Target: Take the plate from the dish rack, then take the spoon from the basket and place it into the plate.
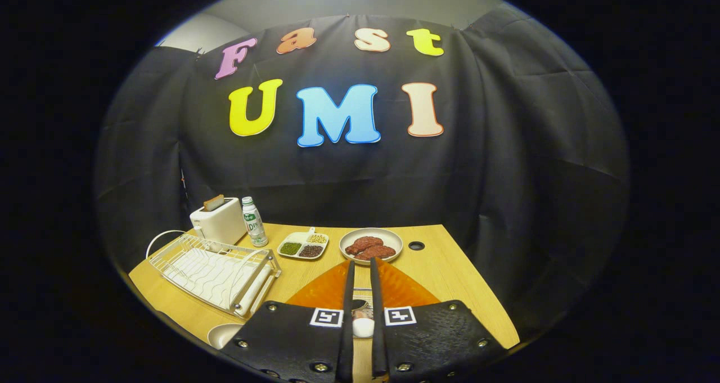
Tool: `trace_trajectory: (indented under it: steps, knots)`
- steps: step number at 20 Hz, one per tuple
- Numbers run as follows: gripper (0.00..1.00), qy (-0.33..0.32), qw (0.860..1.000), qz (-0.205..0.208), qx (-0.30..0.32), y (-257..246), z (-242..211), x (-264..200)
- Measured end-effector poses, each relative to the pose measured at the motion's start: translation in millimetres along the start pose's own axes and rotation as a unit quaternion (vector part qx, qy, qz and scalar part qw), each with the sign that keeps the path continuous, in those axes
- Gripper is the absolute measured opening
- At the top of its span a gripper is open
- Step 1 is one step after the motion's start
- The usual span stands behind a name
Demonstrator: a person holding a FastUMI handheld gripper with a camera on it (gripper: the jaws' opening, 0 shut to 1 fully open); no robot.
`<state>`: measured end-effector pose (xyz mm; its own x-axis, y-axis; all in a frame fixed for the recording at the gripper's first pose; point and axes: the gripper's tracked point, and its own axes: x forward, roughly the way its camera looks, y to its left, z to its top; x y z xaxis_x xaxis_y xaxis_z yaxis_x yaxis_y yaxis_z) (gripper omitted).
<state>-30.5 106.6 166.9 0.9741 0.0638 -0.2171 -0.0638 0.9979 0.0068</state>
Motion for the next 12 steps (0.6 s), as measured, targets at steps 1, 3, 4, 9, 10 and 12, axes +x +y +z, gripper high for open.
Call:
trace_trajectory:
  steps: [1,3,4,9,10,12]
  knots:
    - [0.12,0.003,1.0,-0.001,0.002,2,3,-6]
    - [0.13,0.008,1.0,-0.005,0.001,4,7,-17]
    - [0.12,0.014,1.0,-0.006,-0.003,6,5,-22]
    - [0.13,0.056,0.998,0.014,-0.028,30,-17,-40]
    - [0.13,0.066,0.997,0.019,-0.036,37,-26,-42]
    - [0.12,0.088,0.994,0.037,-0.051,54,-42,-44]
